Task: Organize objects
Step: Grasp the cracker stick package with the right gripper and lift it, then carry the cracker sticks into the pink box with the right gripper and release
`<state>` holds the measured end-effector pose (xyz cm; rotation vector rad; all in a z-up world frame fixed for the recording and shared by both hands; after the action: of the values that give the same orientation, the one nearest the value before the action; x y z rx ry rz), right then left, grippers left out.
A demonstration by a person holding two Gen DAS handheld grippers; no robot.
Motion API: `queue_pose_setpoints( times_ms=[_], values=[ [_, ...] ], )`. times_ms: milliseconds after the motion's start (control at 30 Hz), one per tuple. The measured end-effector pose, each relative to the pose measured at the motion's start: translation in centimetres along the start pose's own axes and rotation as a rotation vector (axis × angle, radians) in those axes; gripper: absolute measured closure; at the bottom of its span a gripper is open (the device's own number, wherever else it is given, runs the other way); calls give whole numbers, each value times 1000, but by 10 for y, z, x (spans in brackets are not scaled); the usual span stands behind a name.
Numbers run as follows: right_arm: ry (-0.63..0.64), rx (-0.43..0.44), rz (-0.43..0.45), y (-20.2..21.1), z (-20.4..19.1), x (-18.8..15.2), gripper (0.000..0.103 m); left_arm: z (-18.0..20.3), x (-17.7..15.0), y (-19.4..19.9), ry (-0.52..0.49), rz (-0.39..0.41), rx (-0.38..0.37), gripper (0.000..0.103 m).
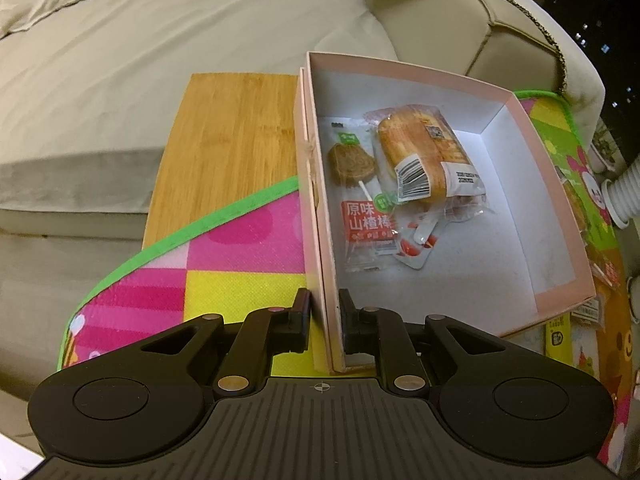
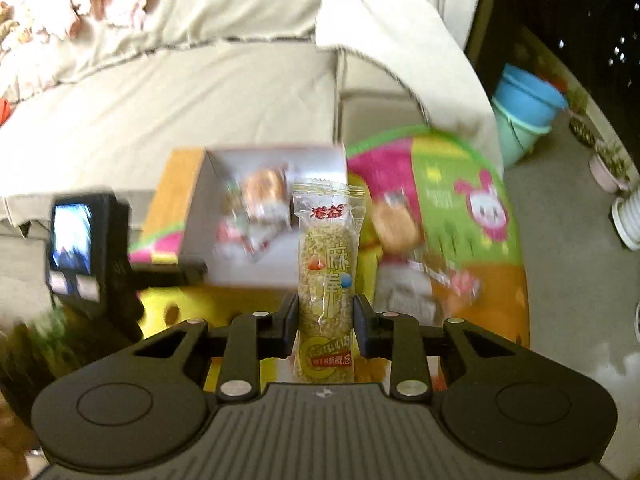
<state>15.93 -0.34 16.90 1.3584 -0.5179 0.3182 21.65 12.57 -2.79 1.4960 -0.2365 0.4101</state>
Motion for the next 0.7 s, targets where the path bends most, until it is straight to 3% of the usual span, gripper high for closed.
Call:
queue_pose_setpoints(
  times_ms=[300, 533, 700],
  values=[
    [54, -14, 40, -32, -25, 46, 75, -4, 0, 0, 3, 0, -25, 86],
    [40, -37, 11, -79, -20, 54, 75, -8, 2, -1, 15, 11, -29, 86],
    [60, -26, 24, -91, -21, 53, 75, -7, 3, -2, 33, 7, -6, 87]
  ],
)
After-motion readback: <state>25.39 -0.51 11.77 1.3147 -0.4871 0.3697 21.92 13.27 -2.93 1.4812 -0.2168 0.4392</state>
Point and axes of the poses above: each gripper's, at about its wrist camera, not at the fingertips, and y roughly against the way its jaws point, z to its right, x to its top, the point moved 8 cm from there along -y, roughly the way its jaws point, and after that the axes turned 8 degrees about x, right-handed, at the moved point
